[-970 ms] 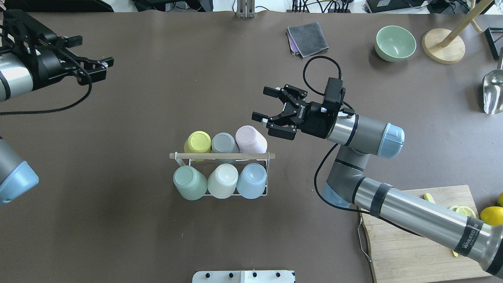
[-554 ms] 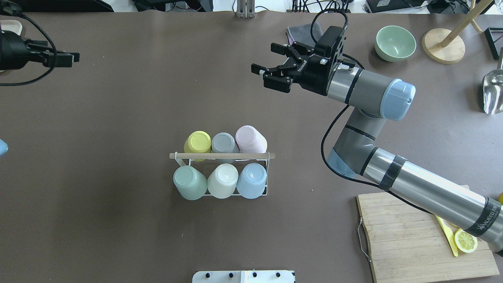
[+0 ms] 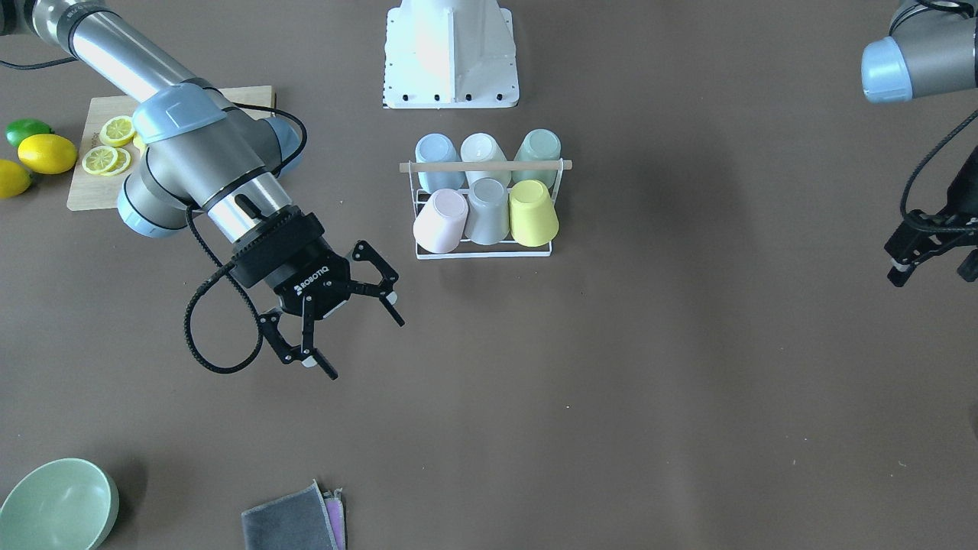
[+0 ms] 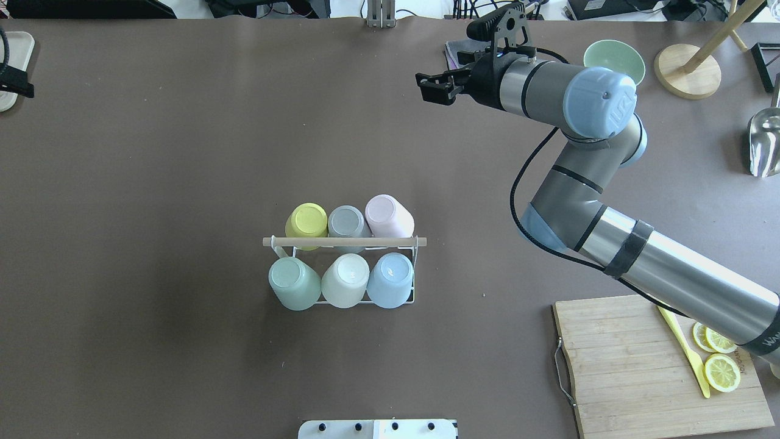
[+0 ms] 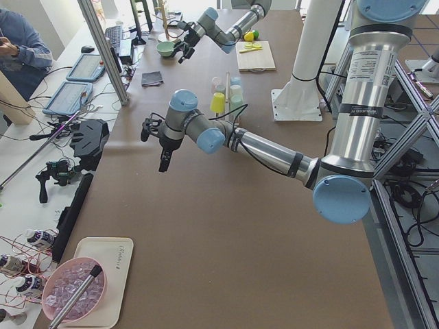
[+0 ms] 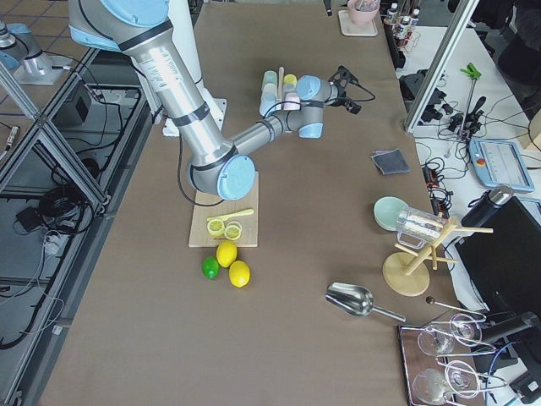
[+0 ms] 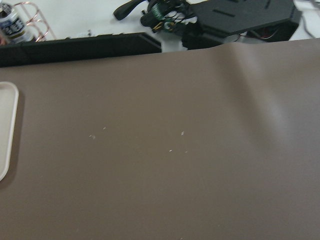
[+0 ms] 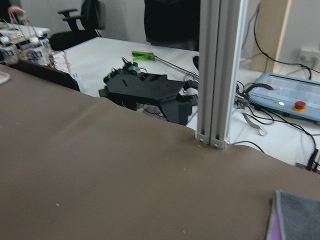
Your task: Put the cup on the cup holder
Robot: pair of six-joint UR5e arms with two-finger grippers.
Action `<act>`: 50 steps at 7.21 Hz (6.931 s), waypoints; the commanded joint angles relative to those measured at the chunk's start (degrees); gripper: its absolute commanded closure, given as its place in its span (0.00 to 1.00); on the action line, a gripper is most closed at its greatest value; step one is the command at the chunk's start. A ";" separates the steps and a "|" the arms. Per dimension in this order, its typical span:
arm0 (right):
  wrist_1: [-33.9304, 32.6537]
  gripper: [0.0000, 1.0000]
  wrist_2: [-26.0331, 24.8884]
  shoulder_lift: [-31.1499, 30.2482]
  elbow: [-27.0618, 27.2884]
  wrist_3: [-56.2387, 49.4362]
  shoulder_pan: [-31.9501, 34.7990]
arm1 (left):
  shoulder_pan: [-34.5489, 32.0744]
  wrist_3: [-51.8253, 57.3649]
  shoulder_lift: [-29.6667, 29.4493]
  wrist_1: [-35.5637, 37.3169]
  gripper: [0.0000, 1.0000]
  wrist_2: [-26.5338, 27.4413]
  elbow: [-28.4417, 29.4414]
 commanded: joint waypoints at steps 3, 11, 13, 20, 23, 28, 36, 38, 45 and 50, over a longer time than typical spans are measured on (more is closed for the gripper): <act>-35.43 0.00 11.47 -5.26 6.66 1.76 6.49 | -10.67 0.21 2.80 10.68 0.03 -6.23 1.01; -73.46 0.00 33.23 -26.33 25.74 -22.60 35.57 | -20.36 35.02 6.94 10.69 0.03 -11.04 9.97; -71.37 0.00 34.38 -34.51 24.00 -32.91 39.46 | -20.27 34.84 6.86 10.77 0.03 -17.02 10.67; -52.01 0.00 41.59 -41.67 14.93 -34.54 47.20 | -17.47 35.54 4.49 17.90 0.03 -22.06 10.50; -62.09 0.00 41.41 -40.44 20.01 -34.54 48.44 | -10.53 37.46 2.46 15.35 0.03 -21.00 9.63; -61.86 0.00 41.32 -41.31 20.11 -34.63 48.44 | -10.60 51.54 4.56 16.22 0.03 -13.00 7.08; -61.86 0.00 41.59 -41.31 19.94 -34.89 48.88 | -15.17 50.84 7.56 16.32 0.02 -12.74 9.70; -61.86 0.00 41.68 -41.40 19.85 -35.06 48.88 | -15.26 50.84 7.82 16.49 0.02 -13.09 10.15; -61.86 0.00 41.76 -41.58 19.59 -35.24 48.88 | -15.79 51.63 7.48 15.87 0.03 -13.44 9.71; -61.86 0.00 42.03 -41.58 19.59 -35.24 48.88 | -16.05 54.09 8.35 16.49 0.02 -17.92 10.23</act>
